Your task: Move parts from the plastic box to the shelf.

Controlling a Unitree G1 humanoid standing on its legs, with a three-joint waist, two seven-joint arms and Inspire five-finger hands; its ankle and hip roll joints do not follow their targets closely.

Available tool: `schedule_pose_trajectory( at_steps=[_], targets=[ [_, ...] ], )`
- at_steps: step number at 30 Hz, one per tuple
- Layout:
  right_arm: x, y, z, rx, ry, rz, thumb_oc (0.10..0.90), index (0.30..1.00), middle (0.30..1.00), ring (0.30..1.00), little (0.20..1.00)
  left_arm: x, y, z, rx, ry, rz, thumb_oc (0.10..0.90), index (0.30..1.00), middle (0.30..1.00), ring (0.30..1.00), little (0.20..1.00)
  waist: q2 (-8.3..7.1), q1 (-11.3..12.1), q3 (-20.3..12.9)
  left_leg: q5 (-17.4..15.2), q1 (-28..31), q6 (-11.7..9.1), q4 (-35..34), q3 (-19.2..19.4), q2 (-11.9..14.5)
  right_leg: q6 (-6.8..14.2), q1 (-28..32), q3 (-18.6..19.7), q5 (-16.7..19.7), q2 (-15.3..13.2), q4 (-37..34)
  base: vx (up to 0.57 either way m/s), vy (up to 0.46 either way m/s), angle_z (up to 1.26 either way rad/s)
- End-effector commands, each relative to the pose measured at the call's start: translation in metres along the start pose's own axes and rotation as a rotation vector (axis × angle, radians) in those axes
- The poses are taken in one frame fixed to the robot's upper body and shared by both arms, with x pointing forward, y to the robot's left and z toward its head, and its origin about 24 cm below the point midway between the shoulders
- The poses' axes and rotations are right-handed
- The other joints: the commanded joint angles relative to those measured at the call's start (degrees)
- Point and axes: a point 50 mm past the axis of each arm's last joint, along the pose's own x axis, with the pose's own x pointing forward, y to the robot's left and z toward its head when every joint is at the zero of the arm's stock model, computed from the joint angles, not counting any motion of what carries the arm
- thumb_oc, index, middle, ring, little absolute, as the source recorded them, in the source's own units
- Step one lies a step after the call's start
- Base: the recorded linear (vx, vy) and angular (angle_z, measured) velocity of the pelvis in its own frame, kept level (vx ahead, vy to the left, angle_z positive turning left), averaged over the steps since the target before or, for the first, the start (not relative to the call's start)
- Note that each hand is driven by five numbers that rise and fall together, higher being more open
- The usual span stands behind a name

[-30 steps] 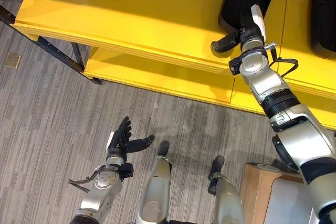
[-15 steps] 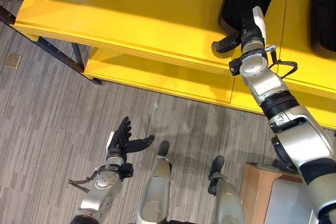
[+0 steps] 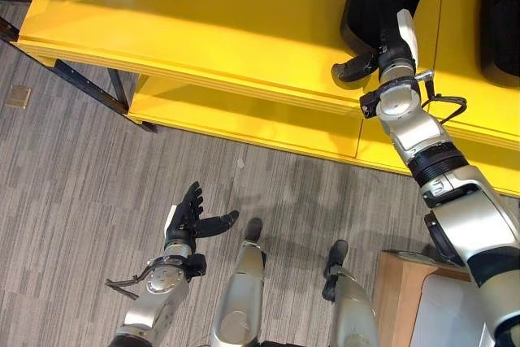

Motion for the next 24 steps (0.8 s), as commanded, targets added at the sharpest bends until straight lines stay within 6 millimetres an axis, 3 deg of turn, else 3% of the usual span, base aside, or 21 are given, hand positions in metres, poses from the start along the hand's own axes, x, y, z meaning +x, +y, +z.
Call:
schedule_pose_trajectory(
  at_steps=[1,24],
  targets=[
    [0.0065,-0.0331,0.0111,-0.046,-0.082,-0.096,0.9,1.0,1.0,1.0,1.0,-0.0083,0.0119,0.0224,-0.015,-0.135,0.03,0.9,1.0,1.0,1.0,1.0,0.2,-0.5,-1.1,-2.3,-0.3,3.6,0.6,5.2,-1.5,-1.7,1.0,-0.8,-7.6,2.7,5.7,0.0,0.0,0.0],
    [0.0073,-0.041,0.0064,-0.081,-0.075,-0.11,0.9,1.0,1.0,1.0,1.0,-0.0082,0.0138,0.0232,-0.019,-0.14,0.039,0.9,1.0,1.0,1.0,1.0,0.05,-1.4,-1.1,-2.3,-0.4,3.5,0.4,5.3,-1.4,-1.8,0.4,-0.5,-7.8,2.9,6.1,0.0,0.0,0.0]
  ],
)
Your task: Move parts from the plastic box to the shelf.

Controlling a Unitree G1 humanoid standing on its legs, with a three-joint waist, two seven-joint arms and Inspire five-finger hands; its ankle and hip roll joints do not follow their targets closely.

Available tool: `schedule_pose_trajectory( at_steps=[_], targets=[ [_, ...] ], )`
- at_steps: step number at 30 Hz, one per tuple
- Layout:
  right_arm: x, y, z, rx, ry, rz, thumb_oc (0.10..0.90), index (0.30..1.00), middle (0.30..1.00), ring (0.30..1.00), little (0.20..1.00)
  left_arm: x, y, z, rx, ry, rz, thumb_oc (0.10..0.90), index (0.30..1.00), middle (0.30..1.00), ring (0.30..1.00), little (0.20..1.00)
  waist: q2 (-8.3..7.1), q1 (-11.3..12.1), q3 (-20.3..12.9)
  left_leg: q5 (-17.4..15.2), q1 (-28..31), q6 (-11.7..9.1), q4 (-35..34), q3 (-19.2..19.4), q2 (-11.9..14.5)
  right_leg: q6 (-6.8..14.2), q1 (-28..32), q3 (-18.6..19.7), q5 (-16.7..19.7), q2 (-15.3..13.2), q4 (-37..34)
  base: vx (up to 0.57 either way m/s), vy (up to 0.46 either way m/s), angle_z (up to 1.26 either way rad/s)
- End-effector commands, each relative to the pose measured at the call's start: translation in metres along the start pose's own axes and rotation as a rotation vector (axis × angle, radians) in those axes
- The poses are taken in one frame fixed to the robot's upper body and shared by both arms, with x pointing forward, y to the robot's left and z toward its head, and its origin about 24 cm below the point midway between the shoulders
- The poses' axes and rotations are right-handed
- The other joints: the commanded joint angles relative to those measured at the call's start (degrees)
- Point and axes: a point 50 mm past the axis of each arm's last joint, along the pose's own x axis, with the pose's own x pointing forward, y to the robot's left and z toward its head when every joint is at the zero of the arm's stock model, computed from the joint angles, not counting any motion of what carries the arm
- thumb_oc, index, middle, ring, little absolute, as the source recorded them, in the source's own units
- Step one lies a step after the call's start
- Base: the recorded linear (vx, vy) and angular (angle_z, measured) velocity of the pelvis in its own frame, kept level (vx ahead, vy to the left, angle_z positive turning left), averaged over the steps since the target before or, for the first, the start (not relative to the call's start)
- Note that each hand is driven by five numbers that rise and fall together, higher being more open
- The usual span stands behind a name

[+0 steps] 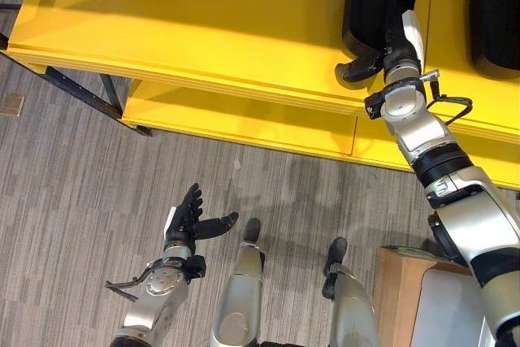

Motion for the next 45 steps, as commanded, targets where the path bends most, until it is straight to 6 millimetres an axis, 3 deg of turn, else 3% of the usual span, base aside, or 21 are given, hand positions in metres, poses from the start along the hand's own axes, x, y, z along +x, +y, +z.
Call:
schedule_pose_trajectory(
  at_steps=[1,12,21,32,37,45],
  targets=[
    [0.007,-0.039,0.007,-0.072,-0.075,-0.107,0.9,1.0,1.0,1.0,1.0,-0.007,0.013,0.026,-0.019,-0.149,0.034,0.9,1.0,1.0,1.0,1.0,0.06,0.0,-1.1,-2.2,-0.4,3.4,0.4,4.8,-1.5,-1.9,0.8,-0.9,-7.8,2.9,5.8,0.0,0.0,0.0],
    [0.007,-0.04,0.006,-0.076,-0.078,-0.109,0.9,1.0,1.0,1.0,1.0,-0.007,0.014,0.025,-0.019,-0.146,0.039,0.9,1.0,1.0,1.0,1.0,0.08,-0.2,-1.2,-2.2,-0.4,3.4,0.4,4.8,-1.4,-1.9,0.6,-0.9,-7.9,3.0,6.2,0.0,0.0,0.0],
    [0.0,-0.048,0.055,-0.043,-0.306,-0.114,0.9,1.0,1.0,1.0,1.0,-0.006,0.018,0.026,-0.017,-0.152,0.056,0.9,1.0,1.0,1.0,1.0,-0.21,-0.5,-1.5,-2.3,-0.2,3.4,0.5,4.8,-1.3,-1.9,0.8,-0.8,-8.1,2.9,6.4,0.0,0.0,0.0],
    [-0.03,-0.059,0.101,-0.03,-0.598,-0.084,0.9,1.0,1.0,1.0,1.0,-0.006,0.023,0.022,-0.008,-0.132,0.07,0.9,1.0,1.0,1.0,1.0,-1.21,-0.6,-2.5,-2.5,-0.3,3.4,1.1,4.5,-1.3,-2.0,1.0,-1.2,-8.4,2.7,6.8,0.0,0.0,0.0],
    [-0.034,-0.056,0.098,-0.009,-0.607,-0.063,0.9,1.0,1.0,1.0,1.0,-0.006,0.023,0.022,-0.001,-0.13,0.07,0.9,1.0,1.0,1.0,1.0,-1.33,-0.7,-2.9,-2.5,-0.1,3.4,1.1,4.4,-1.3,-2.0,1.3,-1.4,-8.5,2.7,6.9,0.0,0.0,0.0],
    [-0.05,-0.044,0.071,0.094,-0.556,0.025,0.9,1.0,1.0,1.0,1.0,-0.007,0.022,0.021,0.01,-0.118,0.058,0.9,1.0,1.0,1.0,1.0,-1.62,-1.3,-4.3,-2.4,2.0,3.2,0.3,4.3,-0.9,-1.9,3.3,-1.6,-8.7,2.6,6.1,0.0,0.0,0.0]
  ],
)
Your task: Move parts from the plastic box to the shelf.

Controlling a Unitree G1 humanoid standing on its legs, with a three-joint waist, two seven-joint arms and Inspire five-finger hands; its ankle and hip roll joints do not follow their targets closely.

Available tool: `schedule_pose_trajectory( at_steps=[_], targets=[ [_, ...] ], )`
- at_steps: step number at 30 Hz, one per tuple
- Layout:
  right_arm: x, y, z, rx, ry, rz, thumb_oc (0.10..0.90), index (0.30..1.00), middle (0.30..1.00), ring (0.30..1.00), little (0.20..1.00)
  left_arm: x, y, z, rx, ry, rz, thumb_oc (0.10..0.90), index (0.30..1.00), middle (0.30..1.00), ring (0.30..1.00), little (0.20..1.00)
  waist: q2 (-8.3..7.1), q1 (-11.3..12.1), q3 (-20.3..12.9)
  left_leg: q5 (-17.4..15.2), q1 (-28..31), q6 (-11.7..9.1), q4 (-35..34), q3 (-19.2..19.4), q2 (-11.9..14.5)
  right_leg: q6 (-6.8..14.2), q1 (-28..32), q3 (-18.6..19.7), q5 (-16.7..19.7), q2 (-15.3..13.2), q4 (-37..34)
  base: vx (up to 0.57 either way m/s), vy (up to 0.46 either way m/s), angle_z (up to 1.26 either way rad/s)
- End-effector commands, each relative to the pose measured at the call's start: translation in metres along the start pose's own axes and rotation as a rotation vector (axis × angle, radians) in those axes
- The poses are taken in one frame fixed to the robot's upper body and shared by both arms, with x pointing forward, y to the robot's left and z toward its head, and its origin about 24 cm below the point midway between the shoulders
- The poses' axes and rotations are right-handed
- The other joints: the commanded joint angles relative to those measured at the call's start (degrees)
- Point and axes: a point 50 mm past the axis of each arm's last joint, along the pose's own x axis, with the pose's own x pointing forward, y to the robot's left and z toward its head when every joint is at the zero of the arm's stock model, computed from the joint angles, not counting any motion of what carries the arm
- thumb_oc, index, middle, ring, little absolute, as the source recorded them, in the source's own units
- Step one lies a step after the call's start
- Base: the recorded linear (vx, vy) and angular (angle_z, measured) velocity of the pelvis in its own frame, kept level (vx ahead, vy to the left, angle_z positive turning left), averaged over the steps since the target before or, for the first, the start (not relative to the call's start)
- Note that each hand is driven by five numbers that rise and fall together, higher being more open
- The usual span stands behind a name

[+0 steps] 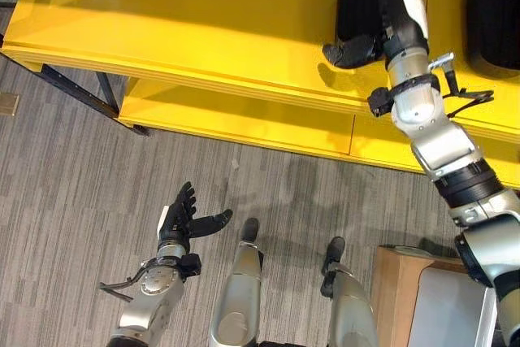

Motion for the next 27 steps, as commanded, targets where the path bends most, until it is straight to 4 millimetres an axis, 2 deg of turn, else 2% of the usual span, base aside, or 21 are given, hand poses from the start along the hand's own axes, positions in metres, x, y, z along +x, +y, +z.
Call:
schedule_pose_trajectory(
  at_steps=[1,7,9,11,12,14,17,18,19,21,23,24,27],
  targets=[
    [0.0,-0.034,0.044,0.067,-0.245,-0.095,0.9,1.0,1.0,1.0,1.0,-0.008,0.011,0.015,0.02,-0.102,0.016,0.9,1.0,1.0,1.0,1.0,-0.97,-1.4,-5.0,-2.3,1.4,3.2,-0.2,4.2,-1.0,-2.1,3.3,-2.3,-8.4,2.4,4.7,0.0,0.0,0.0],
    [-0.043,-0.02,0.01,0.215,-0.159,-0.019,0.9,1.0,1.0,1.0,1.0,-0.013,0.014,0.006,0.01,-0.059,0.021,0.9,1.0,1.0,1.0,1.0,-1.35,-3.5,-8.2,-1.0,5.2,2.8,-3.8,4.4,-0.4,-1.6,6.8,-3.2,-7.7,2.3,1.0,0.06,-0.012,0.01],
    [-0.078,-0.018,-0.012,0.295,-0.089,-0.003,0.9,1.0,1.0,1.0,1.0,-0.018,0.016,-0.005,-0.002,-0.016,0.03,0.9,1.0,1.0,1.0,1.0,-1.8,-5.3,-10.7,-0.2,8.1,2.4,-7.0,4.9,0.4,-1.2,9.3,-3.5,-7.0,2.7,-2.1,0.12,-0.019,-0.01],
    [-0.099,-0.019,-0.024,0.342,-0.043,-0.012,0.9,1.0,1.0,1.0,1.0,-0.023,0.018,-0.012,-0.015,0.011,0.04,0.9,1.0,1.0,1.0,1.0,-1.89,-6.5,-12.9,0.9,10.5,2.1,-10.3,5.3,0.9,-0.7,11.1,-3.4,-6.2,3.2,-5.0,0.11,-0.013,-0.17],
    [-0.1,-0.019,-0.024,0.342,-0.041,-0.012,0.9,1.0,1.0,1.0,1.0,-0.023,0.018,-0.013,-0.013,0.013,0.039,0.9,1.0,1.0,1.0,1.0,-1.91,-6.4,-13.0,1.0,10.7,2.1,-10.5,5.3,0.9,-0.7,11.2,-3.4,-6.1,3.2,-5.2,0.09,-0.018,-0.25],
    [-0.118,-0.022,-0.034,0.368,0.005,-0.034,0.9,1.0,1.0,1.0,1.0,-0.028,0.02,-0.021,-0.03,0.043,0.056,0.9,1.0,1.0,1.0,1.0,-2.0,-7.6,-15.1,2.0,13.0,1.8,-13.5,5.9,1.7,-0.4,12.8,-3.1,-5.3,3.8,-7.8,0.08,-0.013,-0.2],
    [-0.132,-0.023,-0.042,0.38,0.042,-0.047,0.9,1.0,1.0,1.0,1.0,-0.033,0.022,-0.028,-0.041,0.067,0.073,0.9,1.0,1.0,1.0,1.0,-2.02,-8.3,-16.4,2.4,14.5,1.7,-15.1,6.4,2.1,-0.3,13.7,-2.7,-4.8,4.1,-9.1,0.09,-0.008,-0.12],
    [-0.148,-0.024,-0.051,0.399,0.094,-0.055,0.9,1.0,1.0,1.0,1.0,-0.037,0.025,-0.034,-0.046,0.088,0.088,0.9,1.0,1.0,1.0,1.0,-1.95,-8.9,-17.7,2.8,15.8,1.5,-16.6,6.8,2.7,-0.2,14.5,-2.3,-4.5,4.4,-10.2,0.09,-0.017,-0.17],
    [-0.148,-0.024,-0.051,0.4,0.096,-0.055,0.9,1.0,1.0,1.0,1.0,-0.038,0.025,-0.035,-0.046,0.09,0.088,0.9,1.0,1.0,1.0,1.0,-1.96,-8.8,-17.8,2.8,15.9,1.5,-16.7,6.8,2.7,-0.2,14.5,-2.3,-4.4,4.4,-10.3,0.09,-0.021,-0.22],
    [-0.166,-0.024,-0.062,0.404,0.164,-0.065,0.9,1.0,1.0,1.0,1.0,-0.044,0.028,-0.042,-0.061,0.113,0.111,0.9,1.0,1.0,1.0,1.0,-1.59,-9.8,-19.1,4.0,17.8,1.4,-19.8,7.2,3.7,-0.2,14.9,-1.2,-4.4,5.2,-11.1,0.05,-0.006,-0.2],
    [-0.172,-0.023,-0.065,0.411,0.189,-0.07,0.9,1.0,1.0,1.0,1.0,-0.046,0.029,-0.044,-0.068,0.121,0.116,0.9,1.0,1.0,1.0,1.0,-1.42,-10.0,-19.6,4.8,18.6,1.3,-21.2,7.5,4.1,-0.3,14.8,-0.7,-4.5,5.5,-11.1,0.04,-0.028,-0.26],
    [-0.183,-0.026,-0.072,0.413,0.232,-0.09,0.9,1.0,1.0,1.0,1.0,-0.049,0.031,-0.046,-0.07,0.127,0.128,0.9,1.0,1.0,1.0,1.0,-1.02,-10.7,-20.4,5.6,19.5,0.9,-22.7,8.0,4.8,-0.4,15.1,-0.3,-4.8,5.9,-11.1,0.05,-0.045,-0.3],
    [-0.197,-0.027,-0.079,0.426,0.285,-0.118,0.9,1.0,1.0,1.0,1.0,-0.05,0.031,-0.047,-0.068,0.131,0.126,0.9,1.0,1.0,1.0,1.0,-0.64,-11.4,-20.9,6.2,20.3,0.5,-23.5,8.1,5.5,-0.7,15.3,0.0,-5.4,6.5,-10.8,0.03,-0.071,-0.14]
  ],
)
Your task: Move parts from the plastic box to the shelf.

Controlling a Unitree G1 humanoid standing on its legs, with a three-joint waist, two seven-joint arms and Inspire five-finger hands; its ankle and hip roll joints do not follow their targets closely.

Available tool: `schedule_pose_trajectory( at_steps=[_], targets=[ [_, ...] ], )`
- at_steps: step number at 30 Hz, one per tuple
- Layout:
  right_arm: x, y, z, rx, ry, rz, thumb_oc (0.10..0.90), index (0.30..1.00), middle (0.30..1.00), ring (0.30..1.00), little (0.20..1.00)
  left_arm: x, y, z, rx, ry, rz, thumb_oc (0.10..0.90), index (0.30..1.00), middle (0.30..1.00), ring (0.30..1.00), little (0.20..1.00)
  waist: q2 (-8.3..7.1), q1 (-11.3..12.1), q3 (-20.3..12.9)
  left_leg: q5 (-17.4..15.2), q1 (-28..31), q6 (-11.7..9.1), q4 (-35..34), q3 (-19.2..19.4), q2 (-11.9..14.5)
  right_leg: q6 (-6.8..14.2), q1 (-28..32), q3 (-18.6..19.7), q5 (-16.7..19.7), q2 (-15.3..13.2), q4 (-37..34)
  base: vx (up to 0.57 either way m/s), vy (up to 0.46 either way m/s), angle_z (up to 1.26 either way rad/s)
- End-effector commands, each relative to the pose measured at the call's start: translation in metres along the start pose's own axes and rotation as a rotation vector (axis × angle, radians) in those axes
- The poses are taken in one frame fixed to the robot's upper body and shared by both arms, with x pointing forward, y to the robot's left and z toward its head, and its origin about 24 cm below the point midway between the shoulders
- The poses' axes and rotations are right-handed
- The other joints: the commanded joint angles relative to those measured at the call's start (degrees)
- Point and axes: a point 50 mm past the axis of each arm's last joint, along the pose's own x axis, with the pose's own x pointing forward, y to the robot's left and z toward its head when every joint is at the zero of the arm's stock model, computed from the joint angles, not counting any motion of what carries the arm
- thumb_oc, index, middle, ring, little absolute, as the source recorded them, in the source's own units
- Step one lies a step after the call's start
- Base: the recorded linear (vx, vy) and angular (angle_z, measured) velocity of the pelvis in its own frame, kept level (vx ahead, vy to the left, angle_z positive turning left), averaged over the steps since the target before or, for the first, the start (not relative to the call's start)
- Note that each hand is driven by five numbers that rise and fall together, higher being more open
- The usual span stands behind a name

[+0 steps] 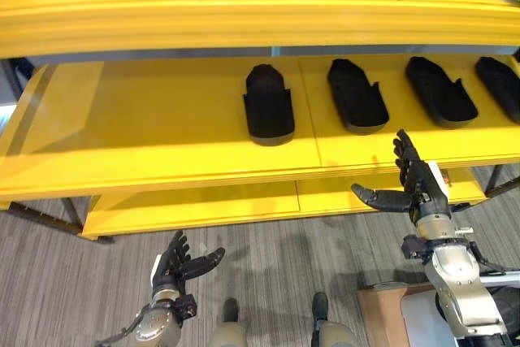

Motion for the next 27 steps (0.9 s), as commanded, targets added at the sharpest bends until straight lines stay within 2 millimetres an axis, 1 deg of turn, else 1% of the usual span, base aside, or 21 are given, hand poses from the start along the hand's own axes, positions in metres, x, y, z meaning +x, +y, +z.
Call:
schedule_pose_trajectory(
  at_steps=[1,4,6,7,8,9,10,11,12,13,15,16,17,18,19,21,23,24,25,26,27],
  targets=[
    [0.002,-0.018,0.042,0.036,-0.244,-0.064,0.9,1.0,1.0,1.0,1.0,0.0,0.007,0.025,0.049,-0.136,-0.002,0.9,1.0,1.0,1.0,1.0,0.44,-0.5,-5.1,3.9,-1.8,2.4,-3.1,1.3,0.7,-0.9,-0.4,-2.4,-8.5,2.4,4.7,0.0,-0.074,-0.06],
    [-0.01,-0.026,0.032,0.039,-0.207,-0.106,0.9,1.0,1.0,1.0,1.0,-0.001,0.004,0.025,0.047,-0.142,-0.013,0.9,1.0,1.0,1.0,1.0,1.37,-1.6,-5.3,5.0,-1.4,1.5,-3.4,1.6,2.5,-2.0,-0.4,-2.0,-10.0,4.1,5.2,0.0,-0.133,-0.02],
    [-0.012,-0.03,0.032,0.029,-0.207,-0.13,0.9,1.0,1.0,1.0,1.0,-0.001,0.001,0.027,0.034,-0.153,-0.022,0.9,1.0,1.0,1.0,1.0,1.71,-2.0,-5.1,5.9,-1.9,1.0,-3.0,1.7,3.3,-2.5,-0.6,-1.9,-10.5,4.8,5.3,-0.03,-0.135,-0.06],
    [-0.012,-0.03,0.032,0.032,-0.21,-0.135,0.9,1.0,1.0,1.0,1.0,0.0,-0.001,0.03,0.019,-0.167,-0.029,0.9,1.0,1.0,1.0,1.0,1.76,-2.3,-4.9,5.5,-2.9,0.9,-1.7,1.3,3.4,-3.0,-1.1,-1.8,-10.7,5.2,5.5,-0.08,-0.125,-0.07],
    [-0.011,-0.03,0.033,0.03,-0.217,-0.132,0.9,1.0,1.0,1.0,1.0,0.0,-0.004,0.03,-0.001,-0.168,-0.039,0.9,1.0,1.0,1.0,1.0,1.49,-2.6,-4.3,4.2,-3.7,1.3,1.4,1.1,3.2,-3.4,-1.4,-1.3,-10.7,5.4,5.7,-0.07,-0.095,-0.13],
    [-0.01,-0.03,0.032,0.017,-0.216,-0.139,0.9,1.0,1.0,1.0,1.0,0.001,-0.01,0.033,-0.025,-0.183,-0.052,0.9,1.0,1.0,1.0,1.0,1.5,-2.1,-3.2,2.5,-4.1,1.8,4.3,-1.5,1.4,-3.8,-1.4,0.3,-10.7,5.8,5.9,-0.05,-0.051,-0.14],
    [-0.01,-0.03,0.032,0.017,-0.218,-0.139,0.9,1.0,1.0,1.0,1.0,0.001,-0.01,0.033,-0.025,-0.185,-0.053,0.9,1.0,1.0,1.0,1.0,1.49,-2.2,-3.2,2.7,-4.4,1.8,4.4,-1.5,1.3,-3.8,-1.6,0.3,-10.4,5.7,5.8,-0.02,0.018,-0.33],
    [-0.003,-0.025,0.029,0.013,-0.209,-0.146,0.9,1.0,1.0,1.0,1.0,0.004,-0.018,0.044,-0.055,-0.23,-0.062,0.9,1.0,1.0,1.0,1.0,1.32,-0.6,-2.8,0.8,-5.8,2.9,4.6,-11.9,-4.8,-3.5,-2.5,3.7,-9.7,6.0,5.3,0.02,0.039,-0.5],
    [-0.001,-0.02,0.029,0.014,-0.213,-0.132,0.9,1.0,1.0,1.0,1.0,0.003,-0.019,0.046,-0.069,-0.243,-0.066,0.9,1.0,1.0,1.0,1.0,1.21,0.1,-2.9,-0.6,-6.0,3.3,5.2,-17.3,-7.8,-3.3,-3.0,6.2,-9.3,6.6,5.1,0.02,0.043,-0.98],
    [0.0,-0.02,0.029,0.014,-0.214,-0.132,0.9,1.0,1.0,1.0,1.0,0.003,-0.019,0.046,-0.069,-0.244,-0.066,0.9,1.0,1.0,1.0,1.0,1.15,0.0,-3.1,-0.3,-6.4,3.3,5.3,-17.3,-7.9,-3.2,-3.2,6.1,-9.1,6.5,5.1,0.04,0.045,-1.41],
    [0.003,-0.003,0.026,0.06,-0.197,-0.06,0.9,1.0,1.0,1.0,1.0,-0.003,-0.019,0.05,-0.073,-0.269,-0.083,0.9,1.0,1.0,1.0,1.0,1.14,0.5,-3.7,-2.3,-5.2,4.8,5.8,-24.3,-12.4,-2.4,-4.9,12.9,-7.8,8.0,5.5,0.03,0.155,-1.46],
    [0.001,-0.001,0.023,0.064,-0.18,-0.047,0.9,1.0,1.0,1.0,1.0,-0.003,-0.02,0.05,-0.066,-0.27,-0.098,0.9,1.0,1.0,1.0,1.0,1.07,0.2,-3.9,-2.3,-4.9,4.7,5.5,-22.6,-11.8,-2.1,-5.0,13.2,-7.3,8.0,5.4,0.01,0.152,-0.82],
    [0.001,-0.001,0.022,0.064,-0.179,-0.046,0.9,1.0,1.0,1.0,1.0,-0.003,-0.02,0.05,-0.066,-0.269,-0.098,0.9,1.0,1.0,1.0,1.0,1.04,0.4,-3.9,-2.3,-4.8,4.8,5.4,-22.4,-11.7,-2.1,-5.0,13.4,-7.2,8.1,5.4,-0.01,0.211,-0.65],
    [-0.006,-0.001,0.012,0.089,-0.13,-0.055,0.9,1.0,1.0,1.0,1.0,-0.001,-0.023,0.051,-0.042,-0.268,-0.121,0.9,1.0,1.0,1.0,1.0,0.91,-0.3,-4.4,-2.8,-3.9,5.5,5.0,-20.1,-11.7,-1.5,-4.9,12.8,-6.6,7.1,5.1,-0.03,0.229,-0.74],
    [-0.01,-0.007,0.008,0.085,-0.112,-0.09,0.9,1.0,1.0,1.0,1.0,0.001,-0.026,0.051,-0.023,-0.263,-0.137,0.9,1.0,1.0,1.0,1.0,0.62,-1.1,-4.5,-3.2,-4.0,5.6,5.5,-18.0,-11.5,-1.0,-4.7,12.4,-6.2,6.4,4.9,-0.07,0.308,-0.58],
    [-0.015,-0.009,0.002,0.108,-0.085,-0.125,0.9,1.0,1.0,1.0,1.0,0.001,-0.024,0.051,0.02,-0.263,-0.142,0.9,1.0,1.0,1.0,1.0,0.39,-2.1,-4.6,-4.4,-3.6,6.1,6.0,-16.4,-11.8,-0.3,-5.0,12.4,-5.2,5.3,4.2,-0.09,0.244,-0.27],
    [-0.017,-0.009,-0.002,0.124,-0.065,-0.135,0.9,1.0,1.0,1.0,1.0,0.0,-0.023,0.053,0.042,-0.27,-0.141,0.9,1.0,1.0,1.0,1.0,0.16,-2.4,-4.5,-4.9,-3.3,6.7,6.2,-15.5,-12.3,0.2,-5.5,13.4,-4.3,4.9,4.2,-0.11,0.24,-0.22],
    [-0.02,-0.009,-0.005,0.133,-0.048,-0.149,0.9,1.0,1.0,1.0,1.0,0.001,-0.023,0.056,0.078,-0.278,-0.15,0.9,1.0,1.0,1.0,1.0,-0.18,-3.6,-3.9,-5.5,-3.4,7.6,6.8,-13.6,-13.2,1.4,-6.7,14.7,-3.1,4.2,4.4,-0.11,0.201,-0.31],
    [-0.02,-0.009,-0.005,0.134,-0.047,-0.149,0.9,1.0,1.0,1.0,1.0,0.002,-0.023,0.056,0.078,-0.279,-0.15,0.9,1.0,1.0,1.0,1.0,-0.26,-3.3,-3.9,-5.5,-3.5,7.7,7.0,-13.2,-13.2,1.5,-6.9,15.1,-3.0,4.2,4.4,-0.25,0.363,-0.2],
    [-0.021,-0.006,-0.007,0.145,-0.042,-0.151,0.9,1.0,1.0,1.0,1.0,0.004,-0.023,0.062,0.107,-0.302,-0.147,0.9,1.0,1.0,1.0,1.0,-0.96,-4.5,-2.9,-6.2,-3.9,8.4,7.7,-10.9,-13.8,2.7,-8.6,16.3,-1.1,3.7,4.2,-0.23,0.24,-0.3],
    [-0.02,-0.005,-0.007,0.147,-0.043,-0.146,0.9,1.0,1.0,1.0,1.0,0.005,-0.02,0.064,0.122,-0.312,-0.135,0.9,1.0,1.0,1.0,1.0,-1.34,-4.7,-2.3,-6.4,-4.3,8.7,7.9,-9.4,-13.9,3.4,-9.7,16.7,-0.2,3.6,4.1,-0.23,0.239,-0.52]
  ],
)
